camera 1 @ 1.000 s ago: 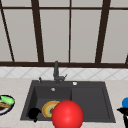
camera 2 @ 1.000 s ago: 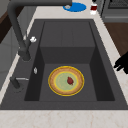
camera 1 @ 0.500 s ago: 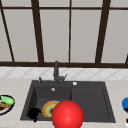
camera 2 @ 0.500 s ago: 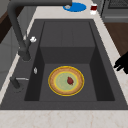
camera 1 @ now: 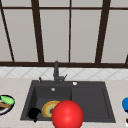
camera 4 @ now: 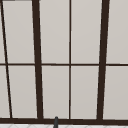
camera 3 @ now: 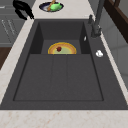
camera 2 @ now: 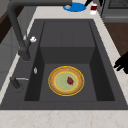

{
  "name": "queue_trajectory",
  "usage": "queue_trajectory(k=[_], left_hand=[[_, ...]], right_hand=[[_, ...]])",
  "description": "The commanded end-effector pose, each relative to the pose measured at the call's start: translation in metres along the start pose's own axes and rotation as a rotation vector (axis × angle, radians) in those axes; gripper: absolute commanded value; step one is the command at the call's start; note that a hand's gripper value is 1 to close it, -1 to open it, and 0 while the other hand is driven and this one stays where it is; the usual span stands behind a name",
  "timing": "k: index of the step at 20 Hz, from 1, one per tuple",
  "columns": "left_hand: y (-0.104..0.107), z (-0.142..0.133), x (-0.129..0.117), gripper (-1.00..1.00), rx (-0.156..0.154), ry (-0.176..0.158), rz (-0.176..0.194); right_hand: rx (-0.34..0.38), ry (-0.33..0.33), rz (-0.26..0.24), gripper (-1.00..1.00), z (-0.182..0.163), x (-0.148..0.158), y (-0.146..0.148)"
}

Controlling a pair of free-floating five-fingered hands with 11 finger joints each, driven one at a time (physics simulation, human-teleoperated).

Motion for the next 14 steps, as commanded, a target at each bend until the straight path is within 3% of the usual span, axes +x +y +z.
queue_trajectory(k=[1, 5, 12, 14], left_hand=[[0.0, 0.0, 0.0, 0.0, 0.0, 0.0, 0.0], [0.0, 0.0, 0.0, 0.0, 0.0, 0.0, 0.0], [0.0, 0.0, 0.0, 0.0, 0.0, 0.0, 0.0], [0.0, 0.0, 0.0, 0.0, 0.0, 0.0, 0.0]], right_hand=[[0.015, -0.06, 0.042, -1.0, -0.031, -0.008, 0.014], [0.035, -0.088, 0.067, -1.0, -0.063, -0.011, 0.024], [0.377, -0.21, 0.019, -1.0, -0.086, -0.023, 0.012], [0.372, -0.203, -0.005, -1.0, -0.073, -0.023, 0.013]])
